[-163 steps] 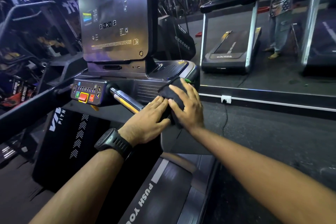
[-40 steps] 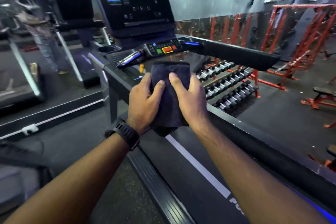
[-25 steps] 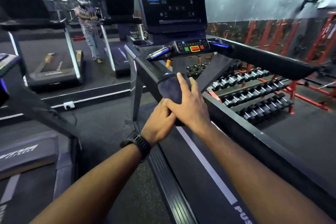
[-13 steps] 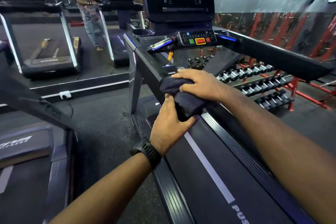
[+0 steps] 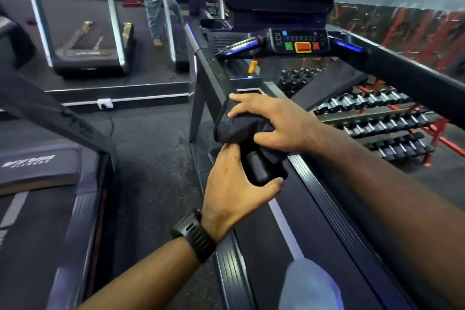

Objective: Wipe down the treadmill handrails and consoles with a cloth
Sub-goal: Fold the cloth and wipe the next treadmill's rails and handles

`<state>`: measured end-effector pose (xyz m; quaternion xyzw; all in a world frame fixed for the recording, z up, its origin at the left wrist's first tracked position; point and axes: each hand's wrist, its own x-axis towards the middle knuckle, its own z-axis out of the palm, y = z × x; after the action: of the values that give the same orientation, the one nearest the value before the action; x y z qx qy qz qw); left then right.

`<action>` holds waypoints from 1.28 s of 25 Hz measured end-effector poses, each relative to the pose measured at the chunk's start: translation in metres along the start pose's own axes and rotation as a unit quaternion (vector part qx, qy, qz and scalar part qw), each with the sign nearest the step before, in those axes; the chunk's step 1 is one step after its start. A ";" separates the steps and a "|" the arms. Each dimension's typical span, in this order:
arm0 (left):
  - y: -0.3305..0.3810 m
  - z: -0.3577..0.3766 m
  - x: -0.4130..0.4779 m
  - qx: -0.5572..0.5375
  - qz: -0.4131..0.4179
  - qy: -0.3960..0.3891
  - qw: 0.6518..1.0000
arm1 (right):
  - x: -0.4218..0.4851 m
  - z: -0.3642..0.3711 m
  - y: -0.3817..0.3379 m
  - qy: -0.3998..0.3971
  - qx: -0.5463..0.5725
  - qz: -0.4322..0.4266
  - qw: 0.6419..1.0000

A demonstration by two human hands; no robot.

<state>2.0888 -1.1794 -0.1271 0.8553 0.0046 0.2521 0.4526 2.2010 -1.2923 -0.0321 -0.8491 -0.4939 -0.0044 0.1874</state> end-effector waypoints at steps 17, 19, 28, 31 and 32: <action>0.079 0.050 0.002 0.106 -0.374 0.112 0.914 | 0.005 0.003 0.066 -0.095 -0.006 -0.282 0.955; 0.088 0.052 0.000 0.107 -0.390 0.129 0.905 | 0.004 0.004 0.072 -0.084 -0.029 -0.321 0.943; 0.118 0.089 0.002 0.125 -0.442 0.279 0.843 | 0.001 0.012 0.071 -0.041 -0.067 -0.321 0.944; 0.112 0.092 -0.001 0.135 -0.450 0.279 0.838 | 0.039 0.007 0.068 -0.044 -0.051 -0.253 0.965; 0.109 0.092 -0.003 0.136 -0.451 0.272 0.839 | 0.039 0.007 0.064 -0.038 -0.046 -0.226 0.972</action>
<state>2.1018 -1.3153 -0.0861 0.7087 0.5468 0.2392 0.3760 2.2740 -1.2858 -0.0511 -0.7226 -0.6791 -0.0368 0.1234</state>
